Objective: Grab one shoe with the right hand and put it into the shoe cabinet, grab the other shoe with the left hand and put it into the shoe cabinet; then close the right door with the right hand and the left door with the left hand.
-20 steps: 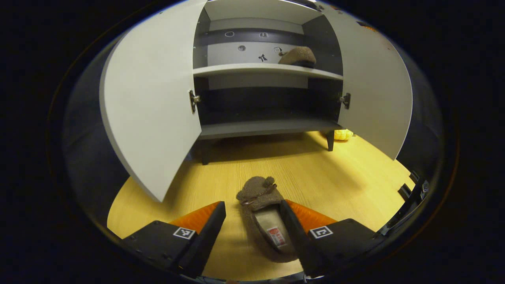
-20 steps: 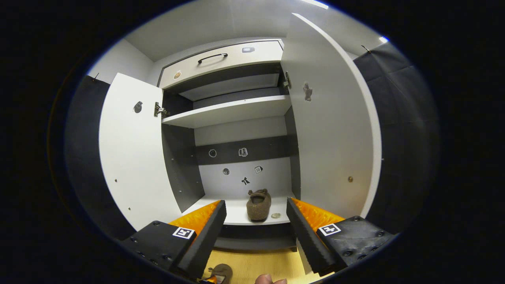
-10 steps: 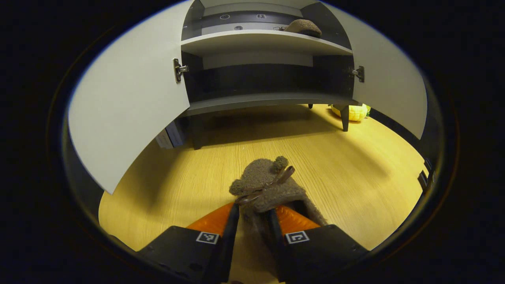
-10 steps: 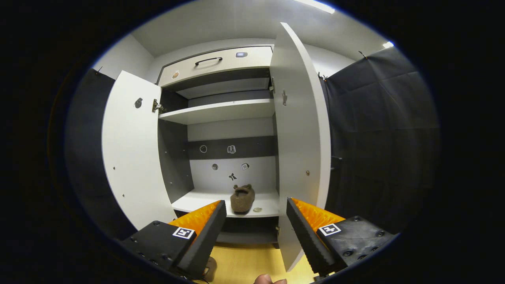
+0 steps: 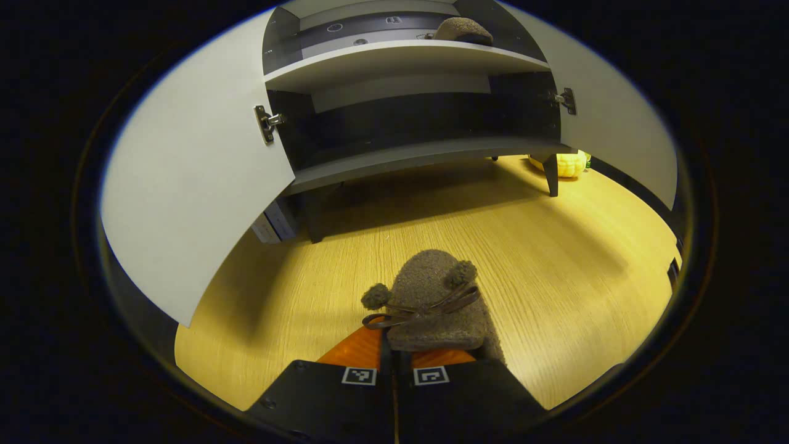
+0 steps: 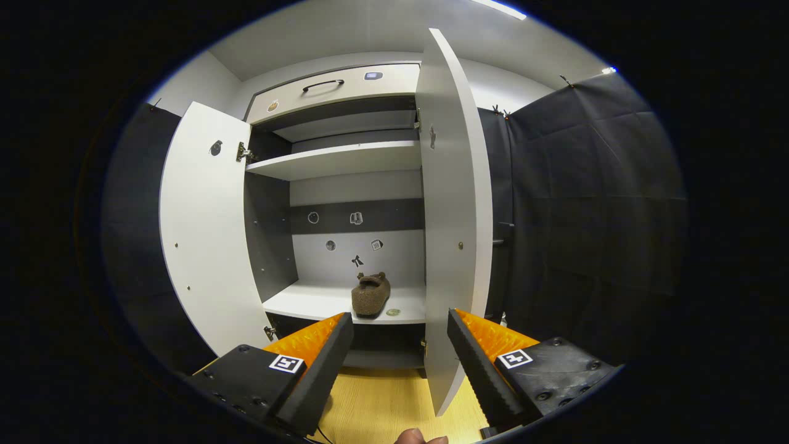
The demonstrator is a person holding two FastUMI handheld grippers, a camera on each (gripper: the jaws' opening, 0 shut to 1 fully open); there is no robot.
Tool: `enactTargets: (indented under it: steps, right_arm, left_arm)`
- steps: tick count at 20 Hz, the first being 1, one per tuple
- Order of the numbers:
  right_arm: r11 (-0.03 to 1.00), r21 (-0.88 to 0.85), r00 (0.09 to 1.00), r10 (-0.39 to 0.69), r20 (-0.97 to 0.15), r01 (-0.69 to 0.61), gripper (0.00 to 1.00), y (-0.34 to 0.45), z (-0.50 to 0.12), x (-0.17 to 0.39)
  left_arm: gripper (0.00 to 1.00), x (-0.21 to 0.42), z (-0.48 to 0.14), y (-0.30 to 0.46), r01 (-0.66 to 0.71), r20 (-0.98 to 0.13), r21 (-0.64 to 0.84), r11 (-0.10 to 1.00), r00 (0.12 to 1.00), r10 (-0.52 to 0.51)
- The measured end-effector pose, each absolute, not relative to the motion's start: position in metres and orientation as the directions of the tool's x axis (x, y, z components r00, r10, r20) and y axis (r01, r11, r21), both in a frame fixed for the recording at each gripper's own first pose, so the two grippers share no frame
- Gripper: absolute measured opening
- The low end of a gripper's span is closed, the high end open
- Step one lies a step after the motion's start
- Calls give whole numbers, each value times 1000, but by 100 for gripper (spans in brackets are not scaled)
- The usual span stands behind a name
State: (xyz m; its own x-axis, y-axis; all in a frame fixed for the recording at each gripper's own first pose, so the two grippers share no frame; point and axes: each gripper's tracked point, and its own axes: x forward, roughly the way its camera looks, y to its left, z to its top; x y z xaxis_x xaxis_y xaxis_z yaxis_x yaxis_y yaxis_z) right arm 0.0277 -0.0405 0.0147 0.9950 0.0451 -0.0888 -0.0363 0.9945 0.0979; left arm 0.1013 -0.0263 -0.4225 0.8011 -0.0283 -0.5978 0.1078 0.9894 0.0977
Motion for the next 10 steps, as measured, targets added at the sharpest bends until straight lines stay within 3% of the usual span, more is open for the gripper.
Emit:
enactTargets:
  steps: [10]
  right_arm:
    - [989,144,994,45,-97,-30,98,-65,12,22]
  left_arm:
    - [8,91,-265,-10,-38,-600,-2,999,799,29]
